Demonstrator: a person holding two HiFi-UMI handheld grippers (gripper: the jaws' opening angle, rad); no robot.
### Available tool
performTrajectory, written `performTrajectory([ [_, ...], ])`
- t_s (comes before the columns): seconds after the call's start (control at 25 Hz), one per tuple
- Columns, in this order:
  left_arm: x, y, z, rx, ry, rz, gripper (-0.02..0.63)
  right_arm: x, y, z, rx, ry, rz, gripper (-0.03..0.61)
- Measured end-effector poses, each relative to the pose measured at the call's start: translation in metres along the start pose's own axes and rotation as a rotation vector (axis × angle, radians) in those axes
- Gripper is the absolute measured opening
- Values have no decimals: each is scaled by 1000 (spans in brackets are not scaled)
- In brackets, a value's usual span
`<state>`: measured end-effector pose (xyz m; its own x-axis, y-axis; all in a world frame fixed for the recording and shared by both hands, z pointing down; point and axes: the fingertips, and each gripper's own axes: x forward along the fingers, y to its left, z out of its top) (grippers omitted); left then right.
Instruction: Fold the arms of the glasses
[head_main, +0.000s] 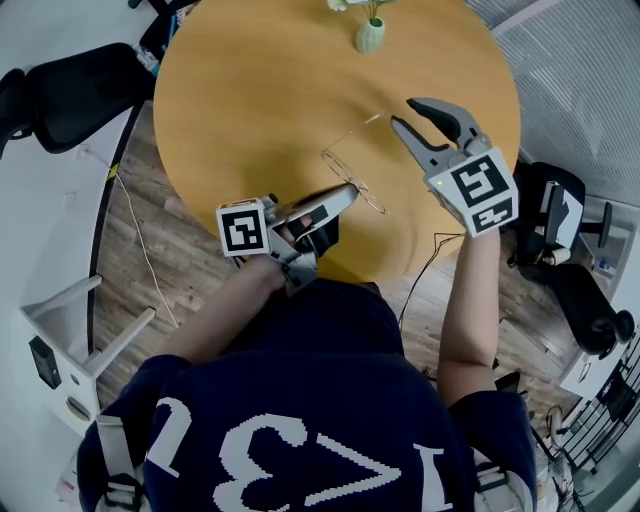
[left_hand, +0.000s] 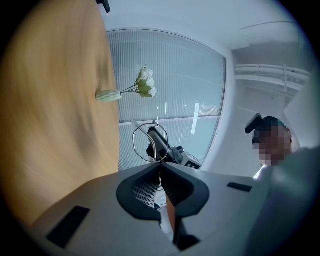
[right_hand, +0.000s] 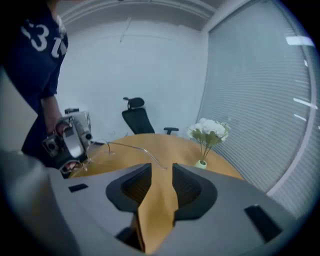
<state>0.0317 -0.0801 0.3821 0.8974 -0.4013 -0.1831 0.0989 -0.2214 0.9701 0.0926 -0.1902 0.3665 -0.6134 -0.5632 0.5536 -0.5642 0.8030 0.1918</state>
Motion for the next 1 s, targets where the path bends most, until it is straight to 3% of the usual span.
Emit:
performTrajectory([
  [0.12,-1,0,-1,-6,8,2,18,12,1,-7,-146,93,37,167],
  [0.32,-4,2,0,-4,7,14,18,19,15,-15,-290,153,133,164],
  [0.52,-8,4,9,-7,-21,22,18,10,31,-20,-324,180,184,121],
  [0.64,-10,4,14,-2,-30,26,18,1,41,-19,-363,173,195,59],
  [1.0,-12,5,23,10,-54,32,18,-17,82,-25,-451,203,238,43],
])
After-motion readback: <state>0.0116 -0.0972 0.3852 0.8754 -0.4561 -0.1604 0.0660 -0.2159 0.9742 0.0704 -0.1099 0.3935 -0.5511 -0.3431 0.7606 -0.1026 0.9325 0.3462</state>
